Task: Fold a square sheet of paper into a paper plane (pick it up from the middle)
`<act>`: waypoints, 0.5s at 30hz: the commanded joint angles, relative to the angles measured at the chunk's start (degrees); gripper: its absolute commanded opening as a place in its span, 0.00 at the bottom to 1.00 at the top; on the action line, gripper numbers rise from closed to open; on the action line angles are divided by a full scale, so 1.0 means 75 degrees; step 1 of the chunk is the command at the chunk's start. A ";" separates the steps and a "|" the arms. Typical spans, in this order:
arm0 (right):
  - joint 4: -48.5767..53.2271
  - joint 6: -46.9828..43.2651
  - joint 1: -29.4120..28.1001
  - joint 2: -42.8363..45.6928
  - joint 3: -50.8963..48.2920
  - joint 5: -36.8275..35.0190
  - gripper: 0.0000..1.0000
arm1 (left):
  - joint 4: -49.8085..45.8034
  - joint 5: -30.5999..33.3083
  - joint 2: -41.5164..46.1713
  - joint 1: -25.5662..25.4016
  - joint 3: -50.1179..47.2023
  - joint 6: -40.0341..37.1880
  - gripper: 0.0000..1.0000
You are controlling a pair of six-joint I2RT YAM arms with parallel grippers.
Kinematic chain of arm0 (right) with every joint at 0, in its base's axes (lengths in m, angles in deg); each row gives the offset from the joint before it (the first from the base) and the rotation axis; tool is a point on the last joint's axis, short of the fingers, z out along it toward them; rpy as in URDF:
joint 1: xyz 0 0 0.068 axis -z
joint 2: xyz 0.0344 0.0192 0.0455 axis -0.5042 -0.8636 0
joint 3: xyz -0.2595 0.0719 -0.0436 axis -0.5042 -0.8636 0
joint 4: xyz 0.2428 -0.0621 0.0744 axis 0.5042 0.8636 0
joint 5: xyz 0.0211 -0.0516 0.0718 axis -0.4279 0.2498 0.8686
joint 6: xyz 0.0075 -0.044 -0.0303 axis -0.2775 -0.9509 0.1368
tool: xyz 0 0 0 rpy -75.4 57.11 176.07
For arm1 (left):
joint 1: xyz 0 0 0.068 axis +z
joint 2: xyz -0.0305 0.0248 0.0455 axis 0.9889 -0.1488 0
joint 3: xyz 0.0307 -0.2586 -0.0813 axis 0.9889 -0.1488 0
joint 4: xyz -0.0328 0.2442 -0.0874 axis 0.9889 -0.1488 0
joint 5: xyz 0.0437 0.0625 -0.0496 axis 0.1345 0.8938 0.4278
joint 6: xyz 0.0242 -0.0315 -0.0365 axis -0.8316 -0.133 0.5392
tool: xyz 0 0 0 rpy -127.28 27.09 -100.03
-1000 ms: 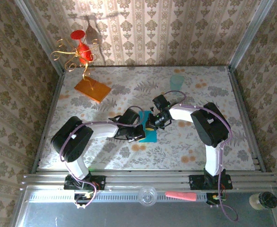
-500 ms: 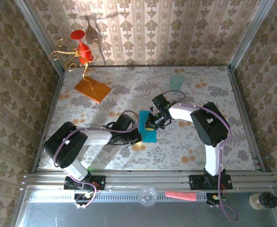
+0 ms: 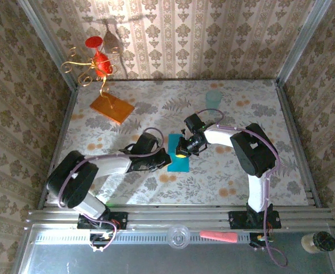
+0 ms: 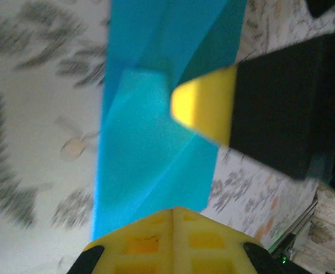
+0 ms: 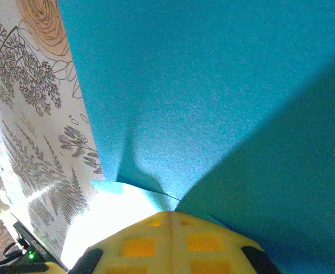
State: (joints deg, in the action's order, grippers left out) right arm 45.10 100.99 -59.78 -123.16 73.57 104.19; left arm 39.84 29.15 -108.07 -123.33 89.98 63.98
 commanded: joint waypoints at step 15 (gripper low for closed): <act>-0.0035 -0.0217 0.0036 -0.0013 -0.0235 -0.0352 0.04 | -0.0316 0.0215 -0.0956 0.0123 -0.0251 0.0123 0.00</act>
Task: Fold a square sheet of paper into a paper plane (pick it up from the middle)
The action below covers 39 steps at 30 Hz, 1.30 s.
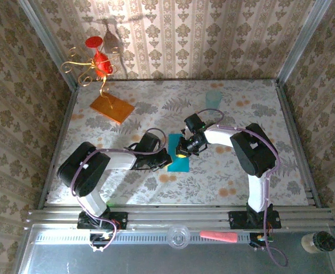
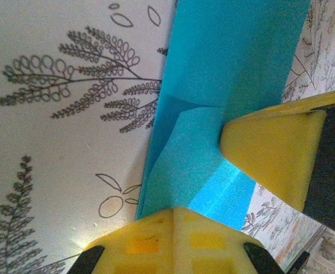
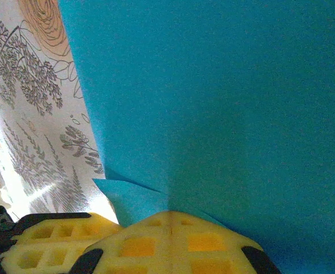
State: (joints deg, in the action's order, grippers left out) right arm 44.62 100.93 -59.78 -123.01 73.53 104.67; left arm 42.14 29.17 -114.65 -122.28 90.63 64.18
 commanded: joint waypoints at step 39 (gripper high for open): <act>-0.1386 0.0053 -0.0399 0.0540 -0.1429 -0.0540 0.00 | -0.1159 0.0309 -0.0052 0.0084 -0.0203 -0.0093 0.00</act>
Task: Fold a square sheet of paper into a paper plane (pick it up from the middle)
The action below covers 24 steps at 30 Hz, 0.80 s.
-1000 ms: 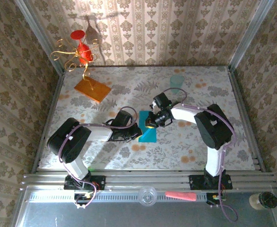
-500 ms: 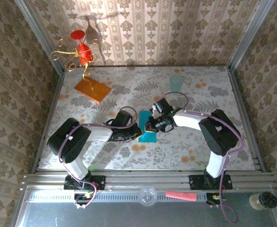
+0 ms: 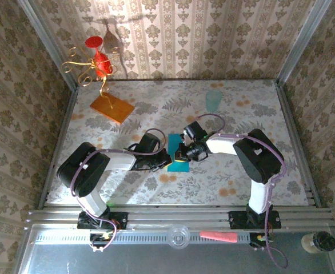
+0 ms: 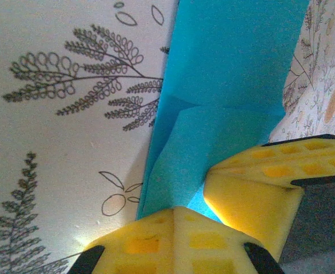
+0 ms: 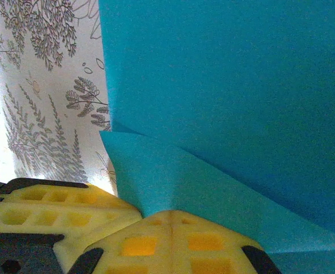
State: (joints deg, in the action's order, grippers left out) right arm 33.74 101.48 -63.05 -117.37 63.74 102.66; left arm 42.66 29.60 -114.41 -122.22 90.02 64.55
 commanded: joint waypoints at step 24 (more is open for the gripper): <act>0.0124 -0.0116 0.0247 -0.0428 -0.0230 -0.0333 0.00 | -0.1336 -0.0253 -0.0045 -0.0151 -0.0189 -0.0253 0.00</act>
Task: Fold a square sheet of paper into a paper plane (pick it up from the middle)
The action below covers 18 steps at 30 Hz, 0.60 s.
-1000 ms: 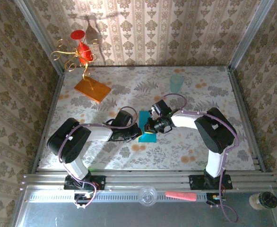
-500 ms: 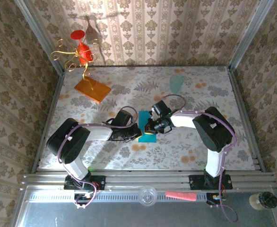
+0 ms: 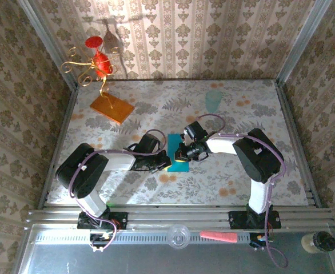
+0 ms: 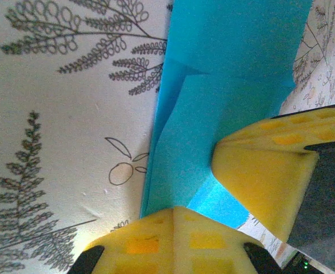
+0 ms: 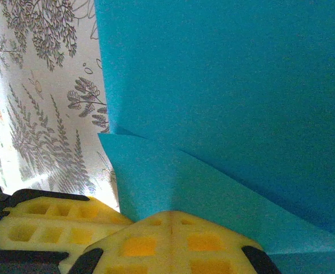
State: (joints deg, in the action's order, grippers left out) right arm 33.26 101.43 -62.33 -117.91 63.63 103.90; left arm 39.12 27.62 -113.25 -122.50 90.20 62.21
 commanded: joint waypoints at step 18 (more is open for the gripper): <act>0.0507 -0.0849 0.1841 0.0037 -0.0029 -0.0590 0.00 | -0.1984 0.0626 -0.0533 -0.0197 -0.0478 -0.0029 0.00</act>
State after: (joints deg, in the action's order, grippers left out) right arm 32.88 97.17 -50.62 -118.31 63.12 107.00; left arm 38.97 28.71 -113.33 -122.94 89.80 62.80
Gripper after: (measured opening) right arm 0.063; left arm 0.065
